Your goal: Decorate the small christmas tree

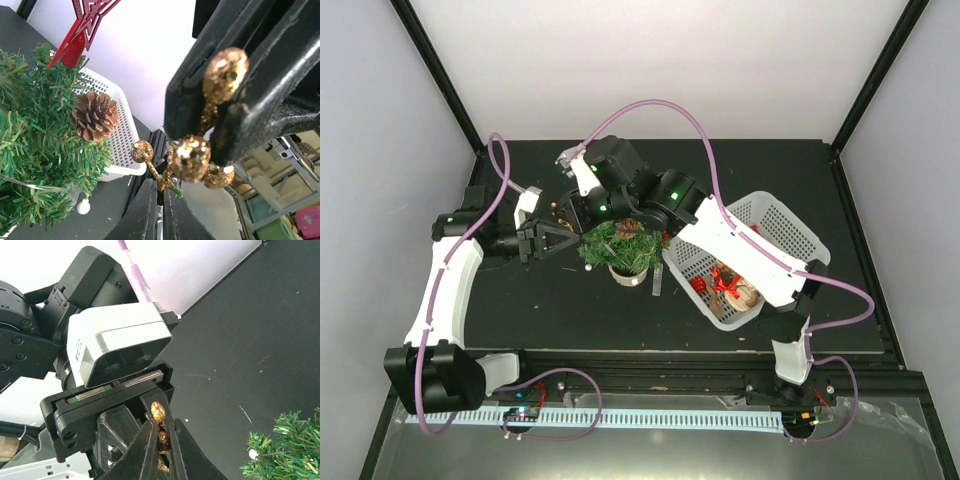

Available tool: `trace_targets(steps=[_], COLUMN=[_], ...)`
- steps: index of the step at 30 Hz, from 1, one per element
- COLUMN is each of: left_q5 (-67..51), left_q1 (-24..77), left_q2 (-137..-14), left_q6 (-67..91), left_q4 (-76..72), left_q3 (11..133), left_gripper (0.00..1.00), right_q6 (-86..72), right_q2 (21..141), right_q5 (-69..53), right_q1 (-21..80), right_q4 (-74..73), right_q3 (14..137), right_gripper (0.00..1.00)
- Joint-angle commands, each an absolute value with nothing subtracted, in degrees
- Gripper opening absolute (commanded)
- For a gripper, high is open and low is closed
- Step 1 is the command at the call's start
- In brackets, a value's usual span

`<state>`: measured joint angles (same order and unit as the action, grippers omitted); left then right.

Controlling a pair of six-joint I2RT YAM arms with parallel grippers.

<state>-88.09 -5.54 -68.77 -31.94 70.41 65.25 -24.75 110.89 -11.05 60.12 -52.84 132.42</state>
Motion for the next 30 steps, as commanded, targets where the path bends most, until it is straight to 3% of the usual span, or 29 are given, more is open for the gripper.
trace_targets(steps=[1, 8, 17, 30], left_q5=[-95.2, -94.2, -83.9, -61.8], left_q1=[-5.5, -6.3, -6.5, -6.8], left_q2=[-69.3, -69.1, -69.5, -71.6], left_q6=[-30.8, -30.8, -41.2, -49.8], left_q4=[67.3, 67.2, 78.1, 88.9], left_q3=[65.5, 65.5, 70.7, 79.2], left_gripper=[0.02, 0.02, 0.02, 0.02], right_q6=[-24.7, -24.8, -25.5, -25.5], right_q2=[110.1, 109.1, 105.9, 95.3], right_q5=[-10.8, -10.0, -4.8, -1.8], right_q1=[60.3, 60.0, 59.3, 59.1], right_q4=[-52.0, -51.7, -51.8, -47.7], right_q3=[132.5, 130.8, 128.8, 118.5], right_gripper=[0.11, 0.11, 0.30, 0.30])
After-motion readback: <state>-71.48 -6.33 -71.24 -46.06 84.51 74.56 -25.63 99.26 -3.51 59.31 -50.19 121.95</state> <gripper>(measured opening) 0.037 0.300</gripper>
